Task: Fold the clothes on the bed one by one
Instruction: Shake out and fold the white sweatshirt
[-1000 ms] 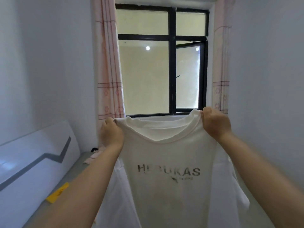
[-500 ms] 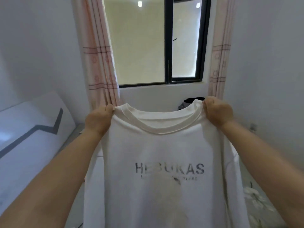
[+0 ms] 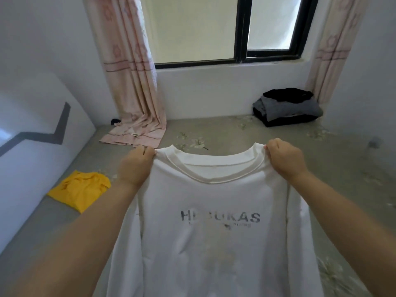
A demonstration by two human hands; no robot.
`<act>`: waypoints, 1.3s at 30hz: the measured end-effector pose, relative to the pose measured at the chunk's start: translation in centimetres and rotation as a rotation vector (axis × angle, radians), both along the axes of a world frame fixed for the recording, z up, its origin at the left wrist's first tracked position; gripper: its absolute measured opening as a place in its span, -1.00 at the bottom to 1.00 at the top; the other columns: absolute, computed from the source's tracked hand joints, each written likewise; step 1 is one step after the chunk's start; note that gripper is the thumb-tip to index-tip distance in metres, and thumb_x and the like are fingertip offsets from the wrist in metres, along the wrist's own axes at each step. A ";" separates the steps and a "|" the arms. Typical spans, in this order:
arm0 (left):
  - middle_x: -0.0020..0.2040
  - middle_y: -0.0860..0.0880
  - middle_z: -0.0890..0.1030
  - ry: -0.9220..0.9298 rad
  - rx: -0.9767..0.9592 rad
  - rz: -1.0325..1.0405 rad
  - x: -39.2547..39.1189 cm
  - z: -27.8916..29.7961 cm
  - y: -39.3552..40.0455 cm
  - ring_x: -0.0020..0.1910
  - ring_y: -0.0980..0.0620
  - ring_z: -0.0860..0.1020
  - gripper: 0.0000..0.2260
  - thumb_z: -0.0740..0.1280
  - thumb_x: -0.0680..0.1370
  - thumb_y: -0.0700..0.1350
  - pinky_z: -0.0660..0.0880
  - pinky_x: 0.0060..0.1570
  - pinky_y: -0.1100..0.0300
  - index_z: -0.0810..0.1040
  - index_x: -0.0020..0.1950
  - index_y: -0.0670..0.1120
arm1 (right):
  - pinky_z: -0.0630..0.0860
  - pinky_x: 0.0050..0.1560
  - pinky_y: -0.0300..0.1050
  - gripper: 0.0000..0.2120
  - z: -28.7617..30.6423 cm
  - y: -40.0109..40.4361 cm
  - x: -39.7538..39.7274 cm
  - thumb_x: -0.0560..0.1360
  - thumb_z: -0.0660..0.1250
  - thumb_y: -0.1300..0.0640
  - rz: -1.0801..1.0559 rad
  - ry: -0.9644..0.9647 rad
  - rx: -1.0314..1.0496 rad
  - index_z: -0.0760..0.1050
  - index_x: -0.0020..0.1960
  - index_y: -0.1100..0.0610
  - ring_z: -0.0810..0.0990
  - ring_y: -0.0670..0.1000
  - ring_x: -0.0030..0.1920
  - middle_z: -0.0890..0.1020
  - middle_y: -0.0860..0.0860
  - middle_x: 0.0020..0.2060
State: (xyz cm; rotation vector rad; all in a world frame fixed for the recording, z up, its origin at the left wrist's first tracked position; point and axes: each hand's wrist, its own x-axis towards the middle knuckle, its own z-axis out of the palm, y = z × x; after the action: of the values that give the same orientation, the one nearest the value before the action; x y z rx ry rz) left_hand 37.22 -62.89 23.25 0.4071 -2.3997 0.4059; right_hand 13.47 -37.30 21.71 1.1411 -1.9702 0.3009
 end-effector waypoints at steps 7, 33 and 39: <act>-0.50 -0.17 0.47 0.003 -0.151 0.054 -7.3 -0.5 -7.6 -0.61 -0.09 0.46 -0.96 0.21 0.36 -0.22 0.23 -0.72 0.32 0.39 -0.25 -0.18 | 0.25 -0.69 -0.24 -0.72 0.0 -8.2 -9.3 0.41 0.12 0.22 0.067 0.007 -0.005 0.38 -0.45 0.27 0.44 0.12 -0.60 0.43 0.16 -0.55; 0.27 -0.40 0.41 -0.767 0.782 -0.037 -3.1 -45.1 3.8 0.23 -0.42 0.41 -0.33 -0.02 0.51 0.20 0.31 0.15 -0.34 0.43 0.28 -0.33 | 0.33 0.02 0.49 -0.38 -42.0 3.2 6.1 0.49 0.01 -0.18 -0.214 -0.863 0.801 0.54 0.16 0.28 0.49 0.41 0.15 0.50 0.35 0.19; 0.34 -0.33 0.35 -1.036 0.730 -0.306 7.0 -44.1 8.3 0.43 -0.20 0.13 -0.29 -0.20 0.52 0.33 -0.03 0.36 -0.02 0.19 0.36 -0.22 | 0.35 0.00 0.47 -0.17 -41.5 9.4 13.2 0.28 0.12 -0.46 0.130 -0.758 1.193 0.33 0.28 0.16 0.47 0.35 0.21 0.53 0.27 0.19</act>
State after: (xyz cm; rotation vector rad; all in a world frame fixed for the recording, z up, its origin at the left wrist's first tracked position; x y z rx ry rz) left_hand 44.25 -54.63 -20.81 0.1121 -3.5152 -0.5855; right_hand 26.68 -27.90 -19.81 2.1019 -2.8389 -0.5702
